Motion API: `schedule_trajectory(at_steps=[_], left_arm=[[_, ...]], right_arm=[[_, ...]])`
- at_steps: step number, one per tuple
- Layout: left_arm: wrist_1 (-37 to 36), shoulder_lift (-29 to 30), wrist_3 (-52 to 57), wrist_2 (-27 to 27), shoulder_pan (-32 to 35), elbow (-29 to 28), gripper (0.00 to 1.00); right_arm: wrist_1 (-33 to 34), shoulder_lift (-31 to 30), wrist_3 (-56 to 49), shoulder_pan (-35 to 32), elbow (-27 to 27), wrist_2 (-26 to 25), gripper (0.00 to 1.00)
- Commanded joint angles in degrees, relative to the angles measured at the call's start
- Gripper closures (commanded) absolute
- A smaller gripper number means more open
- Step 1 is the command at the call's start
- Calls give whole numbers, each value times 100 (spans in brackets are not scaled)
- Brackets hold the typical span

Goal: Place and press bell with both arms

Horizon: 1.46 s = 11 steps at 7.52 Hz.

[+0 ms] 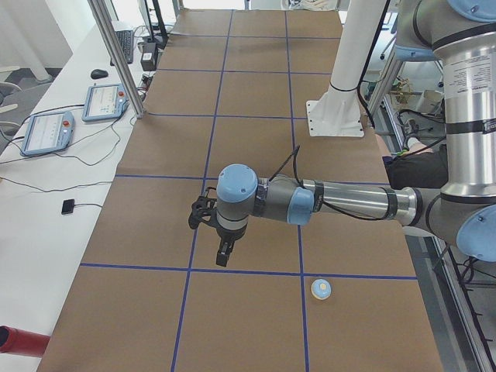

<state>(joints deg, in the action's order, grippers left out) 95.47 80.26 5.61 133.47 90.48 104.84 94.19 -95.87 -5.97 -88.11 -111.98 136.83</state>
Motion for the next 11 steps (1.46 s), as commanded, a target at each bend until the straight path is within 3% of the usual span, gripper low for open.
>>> schedule_trajectory(at_steps=[1,4,7,9,11], left_arm=[[-11,7,-16,4,-82,-51,0],[-2,-10,-34,-31,-617,-156,0],[76,-386,-34,-40,-1197,-324,0],[1048,-1176,-669,-49,-1470,-333,0],[2102,-1530,-1752,-66,-2505,-848,0]], right_arm=[[-573,-123,78,66,1,115,0],[-753,174,453,792,-16,483,0],[-753,604,1737,1769,-25,-225,0],[-762,728,1897,1903,-34,-209,0],[-788,728,1898,1921,-34,-200,0]])
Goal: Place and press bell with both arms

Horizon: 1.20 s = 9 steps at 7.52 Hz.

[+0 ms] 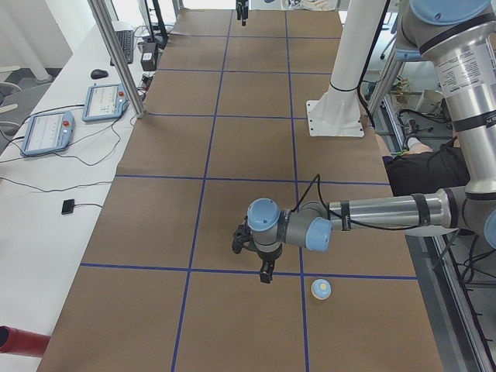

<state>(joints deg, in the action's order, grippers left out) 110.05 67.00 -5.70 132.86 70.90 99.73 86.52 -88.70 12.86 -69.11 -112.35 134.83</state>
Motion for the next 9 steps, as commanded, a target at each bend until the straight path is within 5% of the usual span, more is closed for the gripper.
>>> schedule_trajectory(at_steps=[1,5,9], left_arm=[[1110,-205,-677,-58,-812,-897,0],[1448,-231,-1889,-6,-1867,-1148,0],[2081,-872,-1891,73,-2045,-1104,0]], right_arm=[[-64,11,24,21,2,-9,0],[-74,11,24,21,-7,-27,0],[-74,11,15,21,-7,-27,0]])
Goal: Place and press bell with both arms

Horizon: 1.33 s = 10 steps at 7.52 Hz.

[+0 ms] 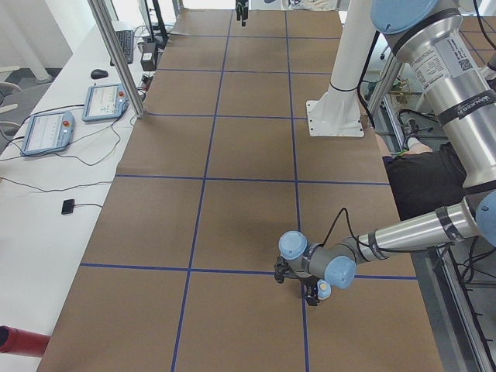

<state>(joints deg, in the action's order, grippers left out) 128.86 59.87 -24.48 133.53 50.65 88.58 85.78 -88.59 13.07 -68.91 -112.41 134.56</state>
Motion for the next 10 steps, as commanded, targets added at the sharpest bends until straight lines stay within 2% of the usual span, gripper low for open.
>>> schedule_trajectory(at_steps=[1,3,10], left_arm=[[201,-151,-21,15,-37,10,0],[201,-117,-13,225,-72,1,0],[149,-63,-13,156,-301,-69,0]], right_arm=[[0,0,2,0,9,0,0],[0,0,2,0,9,0,0],[0,0,-6,26,44,-9,0]])
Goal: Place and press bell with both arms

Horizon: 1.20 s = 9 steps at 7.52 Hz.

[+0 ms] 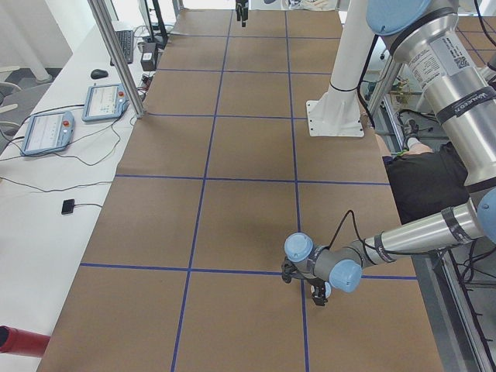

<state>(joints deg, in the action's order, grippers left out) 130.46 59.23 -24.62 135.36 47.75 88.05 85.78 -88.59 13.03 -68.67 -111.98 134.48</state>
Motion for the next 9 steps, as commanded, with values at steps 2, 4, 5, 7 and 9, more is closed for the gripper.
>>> schedule_trajectory(at_steps=[2,4,5,7,9], left_arm=[[-12,1,10,-45,-12,-25,0],[-12,18,19,-45,-12,-25,10],[-12,27,19,-45,-20,-25,23],[-3,36,45,-45,-20,-7,63],[14,-34,63,-36,-21,202,83]], right_arm=[[0,-9,6,3,1,0,0],[0,-9,-2,3,1,0,0],[0,0,-2,3,1,0,0],[0,0,-2,3,1,0,0],[0,0,6,12,-8,8,0]])
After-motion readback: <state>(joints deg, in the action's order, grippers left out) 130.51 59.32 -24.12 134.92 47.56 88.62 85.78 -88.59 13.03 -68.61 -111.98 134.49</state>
